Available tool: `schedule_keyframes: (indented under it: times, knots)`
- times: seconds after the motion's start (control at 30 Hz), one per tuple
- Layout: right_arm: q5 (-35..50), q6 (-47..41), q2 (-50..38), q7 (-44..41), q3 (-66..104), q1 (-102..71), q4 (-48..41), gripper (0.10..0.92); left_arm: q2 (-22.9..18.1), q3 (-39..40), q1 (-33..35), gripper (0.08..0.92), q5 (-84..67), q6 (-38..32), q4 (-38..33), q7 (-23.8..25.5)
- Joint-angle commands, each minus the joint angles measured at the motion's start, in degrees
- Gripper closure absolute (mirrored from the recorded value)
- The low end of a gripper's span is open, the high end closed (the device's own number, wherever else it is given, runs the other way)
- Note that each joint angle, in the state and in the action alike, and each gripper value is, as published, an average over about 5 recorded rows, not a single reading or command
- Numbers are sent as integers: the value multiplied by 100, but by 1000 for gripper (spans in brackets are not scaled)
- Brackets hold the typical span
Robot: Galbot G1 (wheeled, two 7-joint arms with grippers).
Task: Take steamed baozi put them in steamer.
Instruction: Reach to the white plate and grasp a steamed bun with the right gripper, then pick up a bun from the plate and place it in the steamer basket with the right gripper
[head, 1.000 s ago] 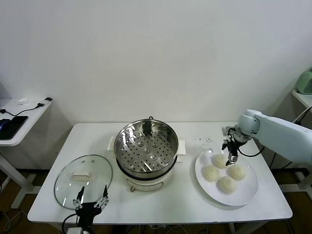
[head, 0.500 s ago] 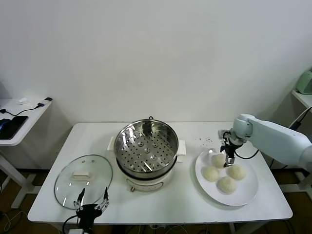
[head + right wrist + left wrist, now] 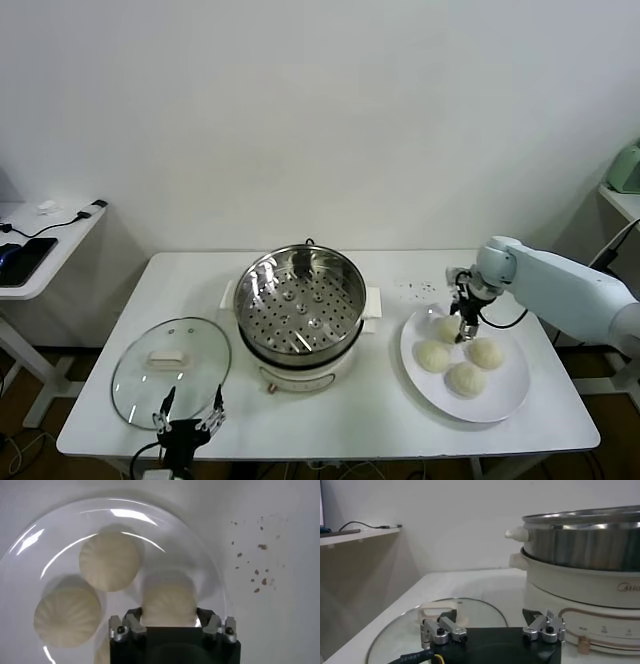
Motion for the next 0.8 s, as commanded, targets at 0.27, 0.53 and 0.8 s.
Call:
schedule_keyframes:
  times: [0.27,0.53,0.8]
  knots:
    - [487,84,-363,-174,-825,1156,876,346,-11,76,78,177,68,25,-97,-24]
    - [1467,686,-152,-471,-2319,3725,1911,347,-2,140,165,177,141,16,-248,-26]
    - [1985,2051,1109,-582,-2530,4916,2568,347,16,143,189,177,155,61,-351,1]
